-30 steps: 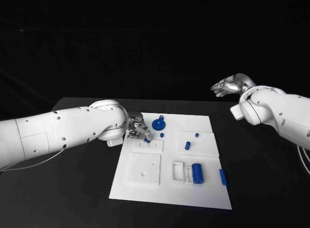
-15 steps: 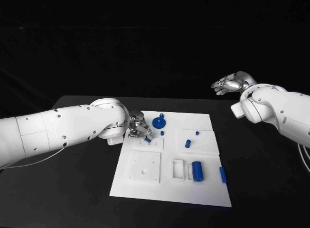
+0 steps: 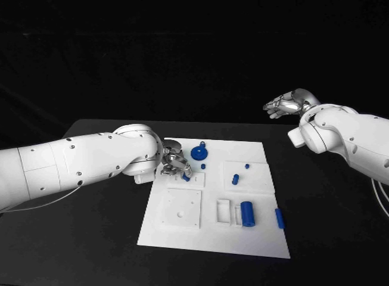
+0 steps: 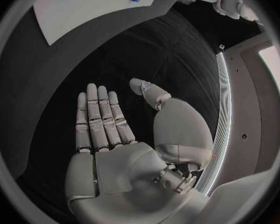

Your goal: Assemble the parts on the task board

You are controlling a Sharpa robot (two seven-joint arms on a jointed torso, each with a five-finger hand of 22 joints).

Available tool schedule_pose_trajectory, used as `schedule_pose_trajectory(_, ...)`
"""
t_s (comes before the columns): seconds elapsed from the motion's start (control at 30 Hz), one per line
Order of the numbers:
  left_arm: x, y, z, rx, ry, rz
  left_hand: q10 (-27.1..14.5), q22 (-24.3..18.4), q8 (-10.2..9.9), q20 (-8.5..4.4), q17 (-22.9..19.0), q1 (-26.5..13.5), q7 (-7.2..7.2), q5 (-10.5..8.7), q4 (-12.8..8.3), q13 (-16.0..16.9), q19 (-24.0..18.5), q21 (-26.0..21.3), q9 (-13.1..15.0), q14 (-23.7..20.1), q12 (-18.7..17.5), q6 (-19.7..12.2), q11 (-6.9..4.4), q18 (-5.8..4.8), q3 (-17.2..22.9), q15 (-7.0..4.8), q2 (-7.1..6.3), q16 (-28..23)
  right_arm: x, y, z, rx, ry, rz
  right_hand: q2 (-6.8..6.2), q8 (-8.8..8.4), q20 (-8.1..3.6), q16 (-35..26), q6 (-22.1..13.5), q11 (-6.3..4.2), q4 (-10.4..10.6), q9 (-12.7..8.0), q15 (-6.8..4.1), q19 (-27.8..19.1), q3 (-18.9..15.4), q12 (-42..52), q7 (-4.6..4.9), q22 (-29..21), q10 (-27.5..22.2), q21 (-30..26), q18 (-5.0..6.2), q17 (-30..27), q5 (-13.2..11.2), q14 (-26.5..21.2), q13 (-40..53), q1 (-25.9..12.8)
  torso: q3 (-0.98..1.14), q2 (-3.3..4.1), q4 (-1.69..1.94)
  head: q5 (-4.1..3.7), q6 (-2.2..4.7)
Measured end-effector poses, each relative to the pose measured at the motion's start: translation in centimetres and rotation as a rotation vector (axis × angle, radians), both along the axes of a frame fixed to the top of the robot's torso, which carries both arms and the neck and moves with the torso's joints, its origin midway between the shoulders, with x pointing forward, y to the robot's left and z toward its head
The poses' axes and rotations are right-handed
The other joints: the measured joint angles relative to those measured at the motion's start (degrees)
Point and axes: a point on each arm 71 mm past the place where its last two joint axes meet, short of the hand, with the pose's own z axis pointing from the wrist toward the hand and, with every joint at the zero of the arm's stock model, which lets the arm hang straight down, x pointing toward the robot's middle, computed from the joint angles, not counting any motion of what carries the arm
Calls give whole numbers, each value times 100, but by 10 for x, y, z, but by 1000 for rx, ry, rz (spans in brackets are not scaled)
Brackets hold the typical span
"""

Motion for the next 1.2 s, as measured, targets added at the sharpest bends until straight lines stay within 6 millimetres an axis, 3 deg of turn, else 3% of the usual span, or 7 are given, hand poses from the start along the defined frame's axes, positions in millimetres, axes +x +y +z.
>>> schedule_pose_trajectory(0.43,0,-1,-2,5,-4,-3,0,5,2,0,-29,-22,0,0,8,-8,0,0,381,0,27,0,0,-1,-10,-1,23,0,0,0,0,-1,4,5,0,0,0,-21,-19,0,16,-11,15,0,16,0,19,6,0,-20,0,-5,-23,-15,-21,0,-1,2,-4,-7,-7)
schedule_pose_trajectory(1.03,-13,5,-4,-40,-51,12,-20,9,-22,0,-59,-22,0,-12,-14,-23,0,0,410,0,27,0,20,-2,8,-1,23,23,-1,-3,-1,-2,8,5,0,0,1,-21,-19,0,31,-23,15,-41,0,0,19,17,0,-20,0,-19,-23,-15,-52,0,-4,4,-2,-40,-35)
schedule_pose_trajectory(1.2,-15,8,-2,-71,-86,33,-20,14,-39,0,-91,-22,0,109,-25,-42,0,0,413,0,66,0,20,41,44,-1,23,49,-1,-4,-1,-3,9,3,0,0,1,-21,-19,0,31,-29,14,-41,0,0,18,22,0,-42,0,-22,-22,-15,-58,0,-4,3,-2,-52,-40)
